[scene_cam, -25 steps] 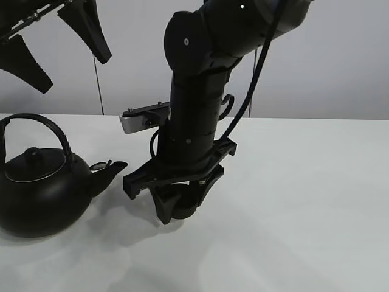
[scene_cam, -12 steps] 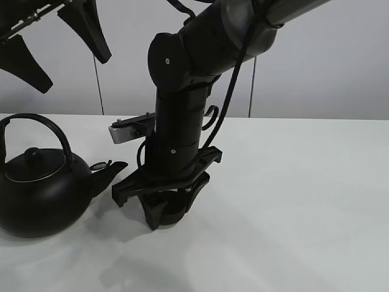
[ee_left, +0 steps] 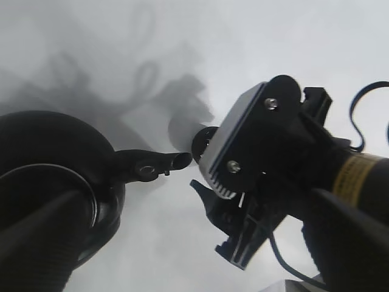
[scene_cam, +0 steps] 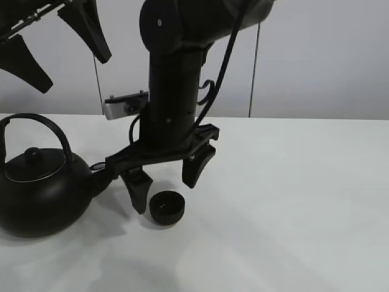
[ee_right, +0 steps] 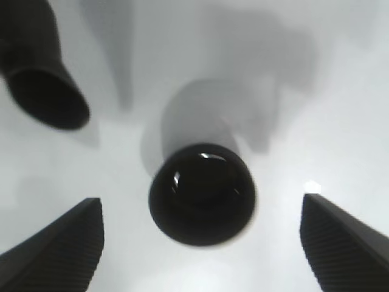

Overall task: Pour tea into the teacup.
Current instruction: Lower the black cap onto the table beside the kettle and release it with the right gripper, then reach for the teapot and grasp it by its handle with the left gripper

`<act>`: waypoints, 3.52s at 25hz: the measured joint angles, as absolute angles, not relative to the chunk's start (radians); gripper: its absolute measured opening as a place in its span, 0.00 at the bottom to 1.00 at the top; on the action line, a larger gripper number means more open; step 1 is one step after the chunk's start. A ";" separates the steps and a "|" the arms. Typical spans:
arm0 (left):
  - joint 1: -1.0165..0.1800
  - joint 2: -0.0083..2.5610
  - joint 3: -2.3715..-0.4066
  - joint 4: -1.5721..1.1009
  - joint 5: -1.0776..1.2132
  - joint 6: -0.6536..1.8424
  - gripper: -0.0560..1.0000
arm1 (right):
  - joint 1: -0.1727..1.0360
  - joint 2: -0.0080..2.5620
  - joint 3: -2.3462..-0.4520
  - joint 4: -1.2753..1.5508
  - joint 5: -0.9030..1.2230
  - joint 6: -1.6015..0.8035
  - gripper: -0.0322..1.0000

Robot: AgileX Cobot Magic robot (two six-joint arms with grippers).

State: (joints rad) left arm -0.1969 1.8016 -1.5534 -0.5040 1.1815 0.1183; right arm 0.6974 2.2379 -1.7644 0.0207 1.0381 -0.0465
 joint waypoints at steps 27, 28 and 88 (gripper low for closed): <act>-0.197 1.802 -1.553 -0.504 1.124 0.118 0.71 | -0.190 1.420 -1.498 -0.009 1.234 -0.099 0.57; -0.197 1.802 -1.553 -0.504 1.124 0.118 0.71 | -0.183 1.329 -1.433 0.000 1.235 -0.100 0.57; -0.284 1.516 -1.334 -0.450 0.555 0.428 0.71 | -0.042 -0.015 -0.472 0.060 1.097 -0.124 0.54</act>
State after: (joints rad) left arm -0.2839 1.5161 -1.3338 -0.4496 0.5548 0.4284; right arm -0.0421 -0.0153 -0.4719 0.0596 1.0968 -0.1239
